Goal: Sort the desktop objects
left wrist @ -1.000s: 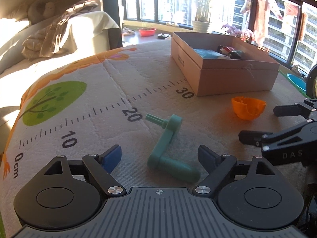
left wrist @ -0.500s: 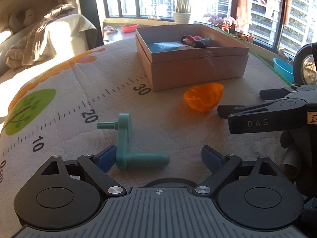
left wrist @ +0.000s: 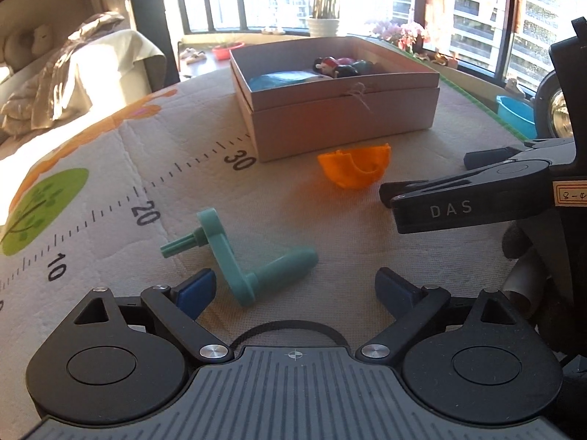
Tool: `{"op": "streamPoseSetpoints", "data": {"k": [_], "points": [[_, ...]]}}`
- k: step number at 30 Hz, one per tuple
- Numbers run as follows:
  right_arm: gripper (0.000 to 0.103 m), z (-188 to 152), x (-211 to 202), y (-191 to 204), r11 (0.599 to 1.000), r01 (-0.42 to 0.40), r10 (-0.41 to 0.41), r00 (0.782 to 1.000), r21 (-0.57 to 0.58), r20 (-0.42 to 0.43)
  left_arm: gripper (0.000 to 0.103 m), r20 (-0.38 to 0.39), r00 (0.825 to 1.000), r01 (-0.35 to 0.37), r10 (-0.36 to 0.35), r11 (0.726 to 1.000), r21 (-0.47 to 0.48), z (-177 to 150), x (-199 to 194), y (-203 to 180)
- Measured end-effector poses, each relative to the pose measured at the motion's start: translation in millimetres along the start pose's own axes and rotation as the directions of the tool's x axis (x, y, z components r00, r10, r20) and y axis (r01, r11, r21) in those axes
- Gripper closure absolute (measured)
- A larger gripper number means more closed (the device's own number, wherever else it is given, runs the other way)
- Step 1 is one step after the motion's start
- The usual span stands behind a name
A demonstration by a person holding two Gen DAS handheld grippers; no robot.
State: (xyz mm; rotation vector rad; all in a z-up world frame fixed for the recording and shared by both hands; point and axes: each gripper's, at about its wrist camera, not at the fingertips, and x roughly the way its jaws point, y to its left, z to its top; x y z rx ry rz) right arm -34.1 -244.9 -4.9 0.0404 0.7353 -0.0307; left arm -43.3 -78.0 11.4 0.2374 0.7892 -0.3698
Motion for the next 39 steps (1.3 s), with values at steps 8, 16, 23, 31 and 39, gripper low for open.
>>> {"op": "streamPoseSetpoints", "data": {"k": [8,16,23,31,39], "points": [[0.000,-3,0,1,1.000,0.007,-0.007,1.000,-0.006,0.010,0.006,0.002,0.998,-0.066,0.066,0.998,0.007,0,-1,33],[0.000,-5,-1,2,1.000,0.010,-0.010,1.000,-0.012,0.021,0.006,-0.006,0.986,-0.168,0.168,0.986,-0.019,2,-10,60],[0.000,-5,-1,1,1.000,0.008,-0.008,1.000,-0.011,0.022,0.005,0.026,1.000,0.001,0.000,0.999,-0.041,11,-14,38],[0.000,0,-12,-8,0.998,-0.063,0.063,0.997,-0.018,0.049,0.007,0.015,0.999,-0.043,0.044,0.998,-0.037,19,10,23],[0.003,20,-25,19,0.984,-0.121,0.135,0.986,-0.128,0.102,0.040,0.001,1.000,-0.016,0.016,0.997,-0.072,6,2,43]]}}
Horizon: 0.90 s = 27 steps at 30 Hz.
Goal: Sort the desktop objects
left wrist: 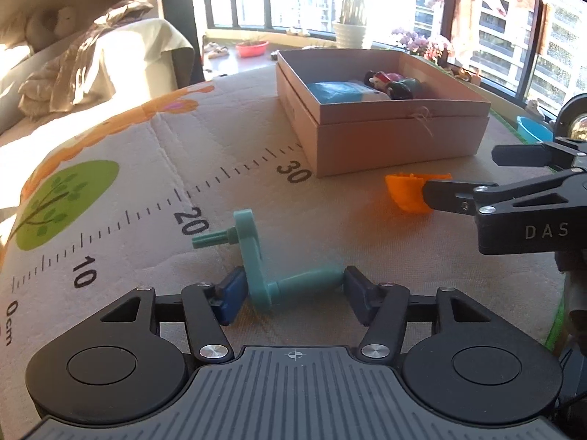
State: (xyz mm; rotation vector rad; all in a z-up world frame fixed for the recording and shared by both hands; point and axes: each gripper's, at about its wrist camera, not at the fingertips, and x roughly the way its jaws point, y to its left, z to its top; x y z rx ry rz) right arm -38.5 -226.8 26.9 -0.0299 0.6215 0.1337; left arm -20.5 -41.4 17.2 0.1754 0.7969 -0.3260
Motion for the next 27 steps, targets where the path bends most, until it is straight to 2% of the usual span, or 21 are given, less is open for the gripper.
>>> {"op": "streamPoseSetpoints", "data": {"k": [5,6,8,11,12,13,15,20,25,27], "points": [[0.008,5,8,25,0.995,-0.032,0.031,0.999,-0.092,-0.012,0.039,0.002,1.000,-0.020,0.020,1.000,0.007,-11,-12,15],[0.009,6,12,27,0.995,-0.034,0.032,0.999,-0.098,-0.018,0.037,0.004,1.000,-0.011,0.011,1.000,-0.016,-10,-12,19],[0.010,8,22,30,0.995,-0.039,0.036,0.999,-0.088,-0.039,0.026,0.006,1.000,-0.003,0.003,0.997,-0.076,-4,-9,26],[0.013,11,36,28,0.998,-0.032,0.028,0.997,-0.055,-0.074,0.027,0.000,1.000,-0.025,0.025,0.990,-0.136,7,4,33],[0.016,11,40,27,0.998,-0.032,0.028,0.996,-0.047,-0.085,0.027,-0.003,0.999,-0.037,0.036,0.989,-0.146,10,8,35],[0.020,10,43,25,0.999,-0.034,0.030,0.995,-0.040,-0.098,0.030,-0.007,0.999,-0.042,0.041,0.987,-0.155,13,12,36],[0.044,10,45,23,0.999,-0.044,0.040,0.991,-0.031,-0.124,0.036,-0.004,0.999,-0.046,0.046,0.987,-0.156,18,17,37],[0.045,8,34,18,0.998,-0.043,0.038,0.993,-0.044,-0.111,0.081,0.007,0.999,-0.040,0.041,0.993,-0.114,19,16,31],[0.045,8,4,7,0.995,-0.055,0.048,0.996,-0.089,-0.077,0.082,0.070,0.997,-0.027,0.030,0.999,-0.032,22,-7,14],[0.045,16,-11,-2,0.995,-0.053,0.049,0.998,-0.082,-0.048,0.086,0.112,0.994,-0.004,0.004,1.000,0.003,33,-22,5]]}}
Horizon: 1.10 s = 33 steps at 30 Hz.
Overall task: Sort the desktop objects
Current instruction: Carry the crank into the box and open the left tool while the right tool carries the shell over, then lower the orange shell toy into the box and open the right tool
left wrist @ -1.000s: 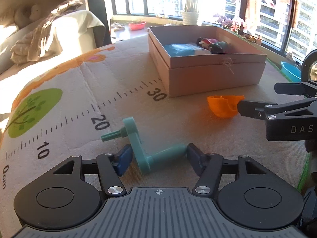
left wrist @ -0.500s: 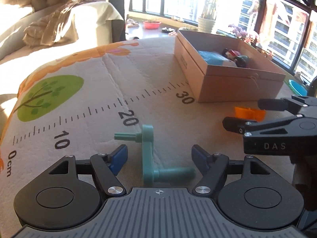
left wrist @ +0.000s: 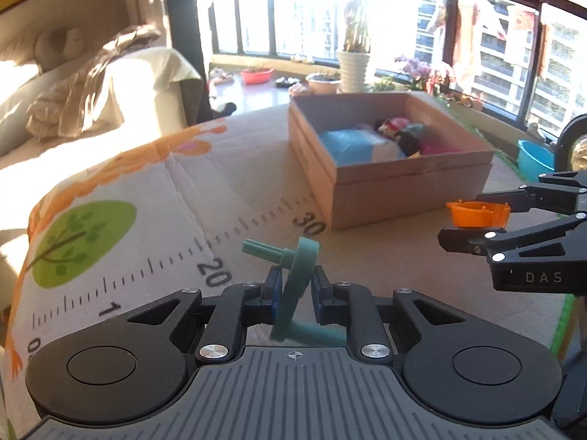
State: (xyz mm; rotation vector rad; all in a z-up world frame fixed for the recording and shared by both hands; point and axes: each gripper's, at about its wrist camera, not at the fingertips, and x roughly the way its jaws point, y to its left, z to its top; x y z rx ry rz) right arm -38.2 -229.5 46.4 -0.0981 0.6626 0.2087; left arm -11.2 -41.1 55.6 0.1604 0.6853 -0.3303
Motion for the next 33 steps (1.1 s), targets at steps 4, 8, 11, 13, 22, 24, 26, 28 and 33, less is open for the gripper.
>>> {"op": "streamPoseSetpoints", "data": {"k": [4,8,11,13,22,24,26,28,33], "points": [[0.045,30,-32,-32,0.997,0.055,-0.061,0.991,0.052,0.121,0.089,0.109,0.993,0.043,-0.053,0.995,0.086,38,-20,-22],[0.045,54,-34,-64,0.987,0.116,-0.135,0.972,0.107,0.192,0.089,0.169,0.980,0.079,-0.103,0.987,0.142,83,-8,-40],[0.045,68,-15,-83,0.981,0.132,-0.157,0.972,0.145,0.175,0.089,0.174,0.976,0.105,-0.133,0.982,0.160,115,25,-51],[0.045,73,0,-93,0.977,0.132,-0.158,0.975,0.166,0.158,0.087,0.154,0.973,0.146,-0.169,0.977,0.154,131,52,-54],[0.045,64,47,-100,0.988,0.071,-0.076,0.997,0.140,0.030,0.035,0.077,0.980,0.177,-0.184,0.980,0.087,96,78,-38],[0.044,65,54,-98,0.989,0.067,-0.070,0.997,0.131,0.023,0.025,0.076,0.983,0.160,-0.165,0.984,0.077,79,72,-35],[0.036,71,62,-94,0.990,0.064,-0.067,0.998,0.128,0.017,0.019,0.077,0.985,0.152,-0.157,0.986,0.065,66,66,-33],[0.030,76,69,-93,0.987,0.058,-0.061,0.998,0.152,0.017,0.014,0.081,0.986,0.140,-0.144,0.989,0.044,56,61,-32],[0.030,86,91,-90,0.980,0.088,-0.085,0.996,0.180,-0.024,0.008,0.084,0.989,0.120,-0.122,0.992,0.029,37,57,-32]]}}
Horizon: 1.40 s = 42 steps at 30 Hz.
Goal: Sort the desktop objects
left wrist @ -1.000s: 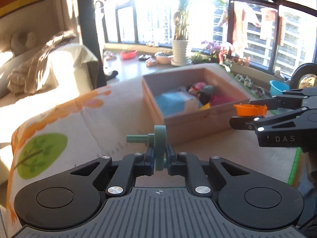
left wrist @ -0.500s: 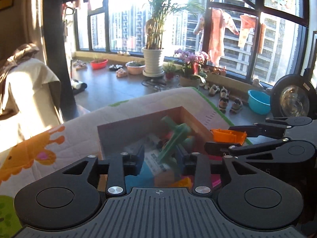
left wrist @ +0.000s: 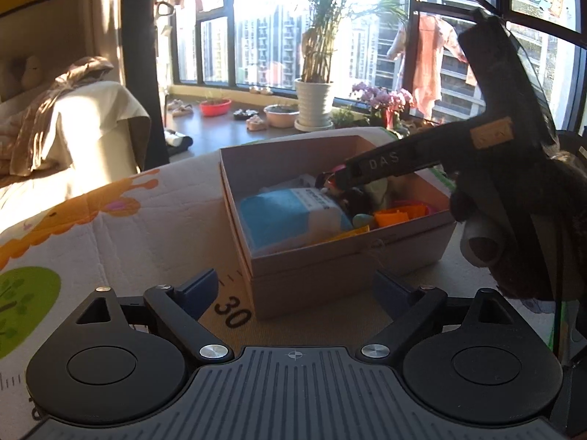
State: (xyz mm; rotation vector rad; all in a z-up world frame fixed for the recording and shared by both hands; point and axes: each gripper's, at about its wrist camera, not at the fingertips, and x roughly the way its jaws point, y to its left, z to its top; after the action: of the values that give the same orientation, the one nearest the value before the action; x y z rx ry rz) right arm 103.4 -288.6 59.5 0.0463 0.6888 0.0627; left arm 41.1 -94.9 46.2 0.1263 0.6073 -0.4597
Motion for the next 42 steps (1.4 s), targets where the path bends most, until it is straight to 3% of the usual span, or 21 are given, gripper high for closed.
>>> {"op": "streamPoseSetpoints", "data": {"k": [5,10,15,18,21,24,27,32,35,38,42], "points": [[0.030,5,15,-1,0.997,0.069,-0.068,0.997,0.040,-0.032,0.006,-0.029,1.000,0.002,-0.003,1.000,-0.021,-10,3,-2],[0.023,4,24,3,0.996,0.004,0.004,0.996,0.088,-0.091,0.004,-0.048,0.999,-0.001,-0.001,0.999,-0.044,-18,3,2],[0.014,1,32,24,0.997,-0.021,0.027,0.996,0.070,-0.085,0.003,-0.051,0.998,-0.033,0.028,0.995,-0.092,-23,1,13],[0.017,2,31,33,0.999,-0.023,0.026,0.997,0.044,-0.070,0.001,-0.066,0.995,-0.076,0.068,0.989,-0.125,-27,-1,22],[0.017,-3,13,36,1.000,0.026,-0.026,0.999,0.017,-0.028,0.000,-0.086,0.990,-0.121,0.108,0.980,-0.157,-34,-6,29],[0.016,-15,-23,35,1.000,0.020,-0.021,0.999,0.019,0.027,0.000,-0.095,0.987,-0.148,0.132,0.973,-0.176,-44,-13,33],[0.005,-36,-61,38,1.000,0.017,-0.018,0.996,0.013,0.086,0.000,-0.102,0.986,-0.151,0.135,0.972,-0.179,-51,-17,35],[0.000,-76,-99,51,0.998,0.052,-0.054,0.990,0.024,0.131,0.000,-0.102,0.975,-0.214,0.198,0.960,-0.182,-62,-20,42],[0.000,-94,-94,57,0.996,0.060,-0.066,0.993,0.065,0.096,0.000,-0.125,0.969,-0.234,0.211,0.947,-0.218,-68,-25,52],[0.000,-106,-73,64,0.992,0.094,-0.096,0.995,0.089,0.015,0.000,-0.123,0.969,-0.234,0.214,0.953,-0.194,-73,-33,51],[0.000,-114,-43,79,0.986,0.162,-0.159,0.985,0.046,-0.065,0.000,-0.113,0.973,-0.218,0.199,0.958,-0.187,-76,-35,52]]}}
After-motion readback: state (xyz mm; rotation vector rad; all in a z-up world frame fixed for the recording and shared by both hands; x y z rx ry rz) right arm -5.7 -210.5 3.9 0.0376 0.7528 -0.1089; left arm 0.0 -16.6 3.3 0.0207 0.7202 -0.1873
